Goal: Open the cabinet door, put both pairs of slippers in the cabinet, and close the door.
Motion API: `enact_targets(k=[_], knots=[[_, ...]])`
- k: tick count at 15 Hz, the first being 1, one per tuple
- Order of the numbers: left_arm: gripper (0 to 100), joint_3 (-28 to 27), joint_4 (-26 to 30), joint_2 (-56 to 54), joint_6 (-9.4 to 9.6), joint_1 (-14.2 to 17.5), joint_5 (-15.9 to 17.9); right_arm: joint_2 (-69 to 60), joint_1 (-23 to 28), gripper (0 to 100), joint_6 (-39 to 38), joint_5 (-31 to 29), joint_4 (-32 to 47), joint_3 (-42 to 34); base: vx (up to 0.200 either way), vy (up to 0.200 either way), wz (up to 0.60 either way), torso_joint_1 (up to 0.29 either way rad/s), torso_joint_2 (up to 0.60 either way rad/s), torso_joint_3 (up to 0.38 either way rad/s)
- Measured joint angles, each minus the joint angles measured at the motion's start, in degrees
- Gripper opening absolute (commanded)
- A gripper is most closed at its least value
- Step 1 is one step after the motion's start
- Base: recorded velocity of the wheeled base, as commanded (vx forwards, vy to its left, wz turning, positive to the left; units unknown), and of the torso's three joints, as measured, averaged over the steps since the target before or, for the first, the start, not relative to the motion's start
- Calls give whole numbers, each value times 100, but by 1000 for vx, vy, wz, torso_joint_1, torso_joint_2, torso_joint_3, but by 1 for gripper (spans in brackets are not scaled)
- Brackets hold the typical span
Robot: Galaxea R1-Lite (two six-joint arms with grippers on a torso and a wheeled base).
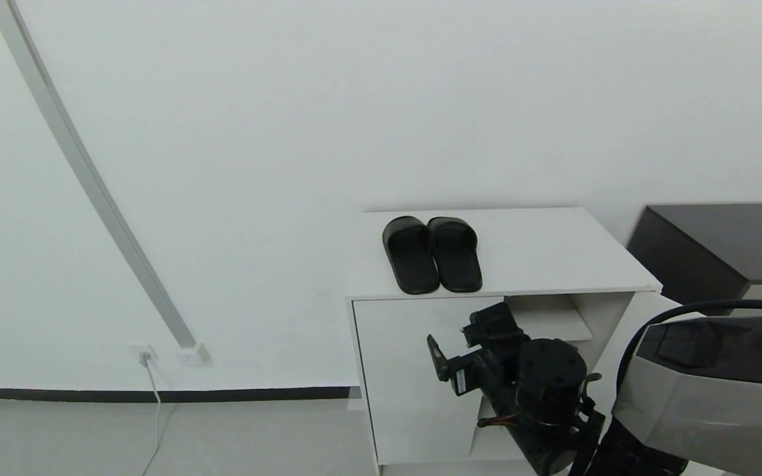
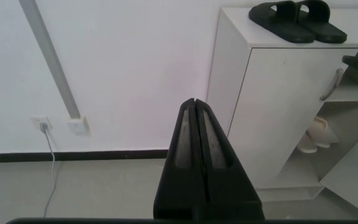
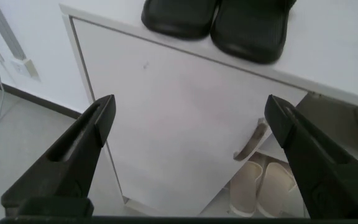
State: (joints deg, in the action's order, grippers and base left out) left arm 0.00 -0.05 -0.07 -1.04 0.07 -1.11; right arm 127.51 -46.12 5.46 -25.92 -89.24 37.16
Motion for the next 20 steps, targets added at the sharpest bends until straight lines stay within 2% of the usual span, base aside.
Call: enact_targets(k=[2,8,9,11,13,15,17,20], knots=[[0,0,-5,0,0,0,0,2,30,100,63,173,-51,21,0,0,0,90,-190,-88],[0,0,0,0,13,2,5,7,105,100,382,180,17,151,0,0,0,0,0,0],[0,0,-2,0,28,2,11,-63,111,100,256,180,400,346,0,0,0,0,0,0],[0,0,-2,0,74,2,18,-334,111,100,-130,149,1830,741,0,0,0,0,0,0],[0,0,-2,0,85,2,22,-695,105,100,-628,-99,3307,1284,0,0,0,0,0,0],[0,0,-2,0,90,0,33,-968,98,100,-1129,-354,4353,1937,0,0,0,0,0,0],[0,0,-2,0,88,0,38,-1092,89,100,-1679,-517,4868,2306,0,0,0,0,0,0],[0,0,-2,0,104,0,45,-1112,54,100,-1810,-532,4934,2442,0,0,0,0,0,0]])
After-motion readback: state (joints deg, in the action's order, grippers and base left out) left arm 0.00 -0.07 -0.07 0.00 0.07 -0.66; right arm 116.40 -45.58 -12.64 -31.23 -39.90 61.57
